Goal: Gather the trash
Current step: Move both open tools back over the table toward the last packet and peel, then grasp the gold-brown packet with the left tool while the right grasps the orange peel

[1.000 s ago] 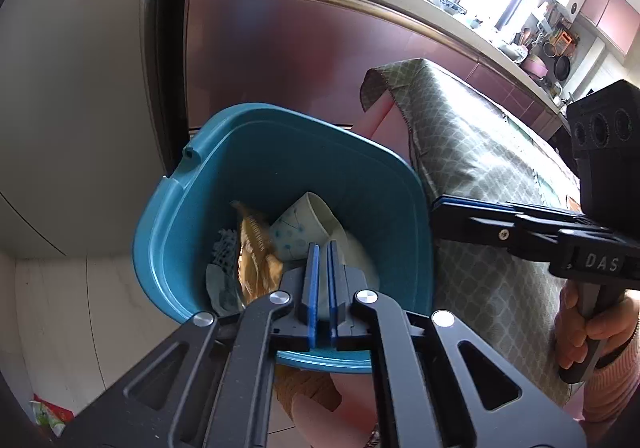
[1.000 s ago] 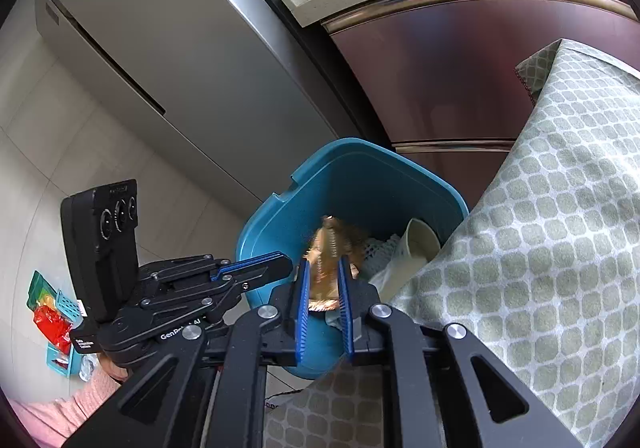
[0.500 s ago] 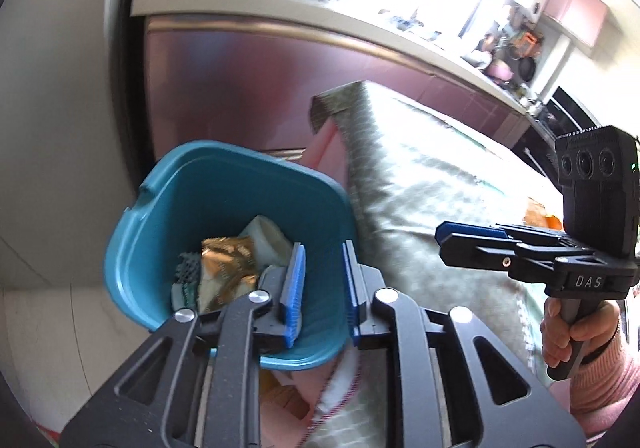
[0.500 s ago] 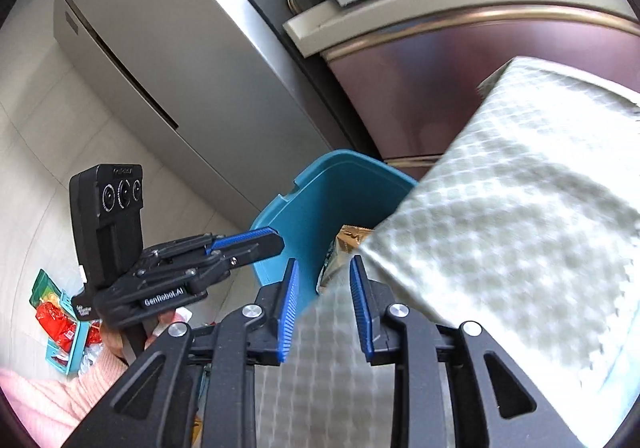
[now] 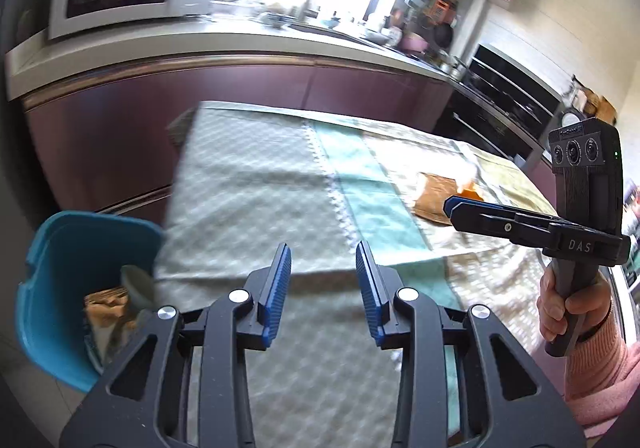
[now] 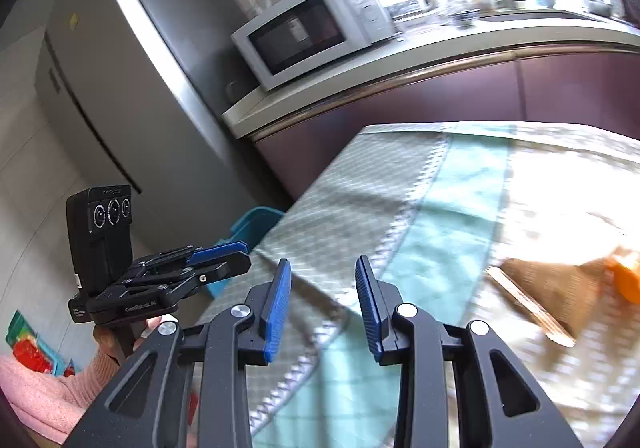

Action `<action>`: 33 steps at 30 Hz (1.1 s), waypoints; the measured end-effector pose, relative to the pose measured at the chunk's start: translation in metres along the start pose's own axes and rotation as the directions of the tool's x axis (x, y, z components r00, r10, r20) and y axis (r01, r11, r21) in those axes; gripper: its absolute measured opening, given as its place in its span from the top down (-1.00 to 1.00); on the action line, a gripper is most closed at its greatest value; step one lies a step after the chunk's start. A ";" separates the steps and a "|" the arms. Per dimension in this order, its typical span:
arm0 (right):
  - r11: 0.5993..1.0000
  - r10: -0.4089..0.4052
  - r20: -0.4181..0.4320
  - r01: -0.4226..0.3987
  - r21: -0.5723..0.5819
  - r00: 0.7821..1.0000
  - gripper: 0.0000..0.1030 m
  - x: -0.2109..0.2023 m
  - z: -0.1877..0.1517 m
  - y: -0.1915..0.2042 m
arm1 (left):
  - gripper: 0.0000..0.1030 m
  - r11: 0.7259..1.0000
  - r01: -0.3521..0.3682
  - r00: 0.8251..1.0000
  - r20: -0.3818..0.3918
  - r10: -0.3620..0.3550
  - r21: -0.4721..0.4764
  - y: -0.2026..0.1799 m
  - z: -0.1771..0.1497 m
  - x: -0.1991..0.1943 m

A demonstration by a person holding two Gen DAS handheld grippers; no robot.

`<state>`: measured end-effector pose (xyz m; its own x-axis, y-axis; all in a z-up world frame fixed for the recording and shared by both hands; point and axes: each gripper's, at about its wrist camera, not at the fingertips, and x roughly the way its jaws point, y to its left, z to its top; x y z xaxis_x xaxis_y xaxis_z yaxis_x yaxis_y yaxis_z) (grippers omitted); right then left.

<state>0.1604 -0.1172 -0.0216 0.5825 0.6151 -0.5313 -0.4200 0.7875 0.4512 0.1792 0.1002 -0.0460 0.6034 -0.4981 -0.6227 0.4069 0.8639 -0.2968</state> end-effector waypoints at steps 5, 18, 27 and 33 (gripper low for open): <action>0.994 -0.104 0.047 0.102 0.050 0.993 0.29 -0.039 -0.008 -0.038 | 0.19 0.997 0.055 0.998 -0.043 -0.052 0.057 -0.047 0.014 0.033; 0.941 -0.335 0.074 0.329 0.081 0.939 0.14 -0.082 -0.012 -0.115 | -0.05 0.992 0.069 0.983 -0.174 -0.050 0.107 -0.117 0.042 0.136; 0.931 -0.365 0.025 0.364 0.037 0.931 0.14 -0.069 -0.008 -0.132 | -0.06 0.990 0.037 0.975 -0.222 -0.005 0.140 -0.131 0.048 0.176; 0.929 -0.370 -0.008 0.370 0.006 0.929 0.14 -0.058 -0.007 -0.136 | -0.09 0.984 0.039 0.966 -0.257 0.006 0.171 -0.139 0.045 0.191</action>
<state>0.1785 -0.2595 -0.0571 0.6913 0.2802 -0.6660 -0.1706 0.9590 0.2263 0.2690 -0.1183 -0.0910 0.4095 -0.4569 -0.7896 0.5417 0.8182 -0.1925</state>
